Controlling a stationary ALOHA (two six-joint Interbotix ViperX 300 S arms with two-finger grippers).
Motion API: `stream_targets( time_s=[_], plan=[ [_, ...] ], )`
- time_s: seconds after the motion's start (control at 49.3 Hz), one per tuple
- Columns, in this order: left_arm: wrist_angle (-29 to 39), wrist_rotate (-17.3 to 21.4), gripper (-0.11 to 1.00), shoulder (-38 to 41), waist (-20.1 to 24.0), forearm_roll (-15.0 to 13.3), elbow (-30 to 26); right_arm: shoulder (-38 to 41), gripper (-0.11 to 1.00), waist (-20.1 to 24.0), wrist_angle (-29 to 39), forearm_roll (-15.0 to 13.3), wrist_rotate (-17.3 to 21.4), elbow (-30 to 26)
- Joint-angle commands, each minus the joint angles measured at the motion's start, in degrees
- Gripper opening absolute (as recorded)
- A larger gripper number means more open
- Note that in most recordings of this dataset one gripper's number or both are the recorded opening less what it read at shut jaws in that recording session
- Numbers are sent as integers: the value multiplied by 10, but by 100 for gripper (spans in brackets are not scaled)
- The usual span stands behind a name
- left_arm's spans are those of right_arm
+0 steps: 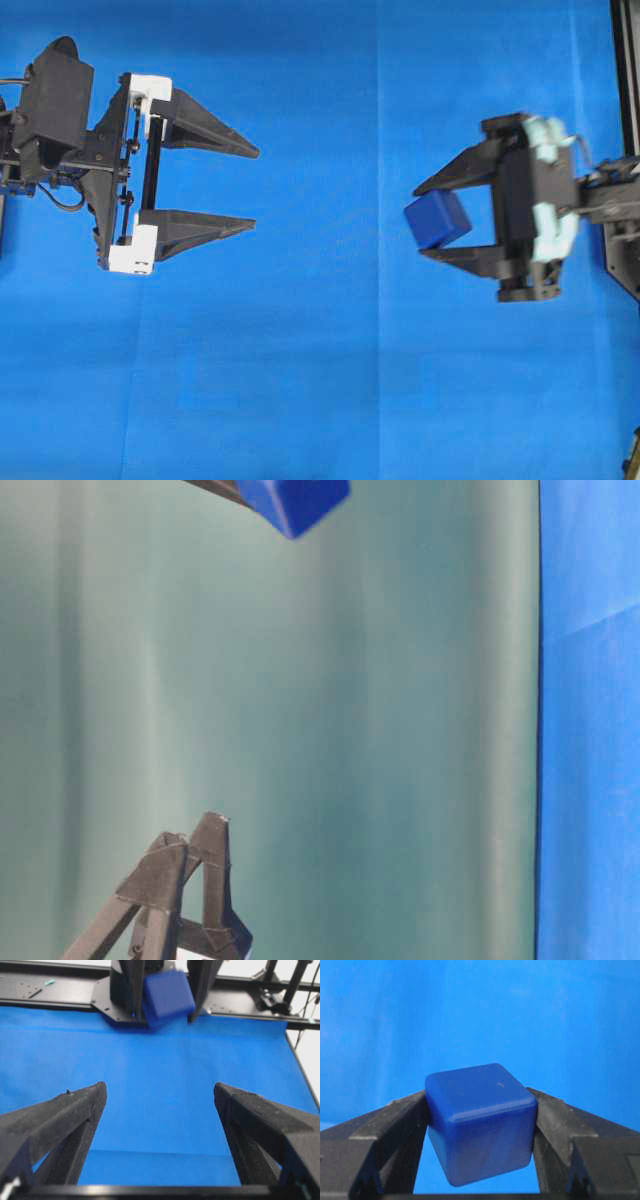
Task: Handover the blue block to the right arm after grasping it with the left arm, then place it in the designated position.
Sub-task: 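Carry the cube with the right gripper toward the table center, then lower the cube onto the table and open the right gripper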
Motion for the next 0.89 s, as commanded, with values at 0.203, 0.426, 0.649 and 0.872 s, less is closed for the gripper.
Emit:
stream_targets(
  time_s=[0.203,0.426,0.649,0.872],
  plan=[
    [-6,0,93,-6,0,-1,-13,77,51,0,-91,5,3,4],
    [-6,1,93,-6,0,-1,-13,148,51,-7,-137,7,33,0],
    [-6,4,93,-6,0,-1,-13,222,52,-20,-202,7,48,-1],
    [-6,4,93,-6,0,0,-13,285,51,-29,-246,9,53,-9]
  ],
)
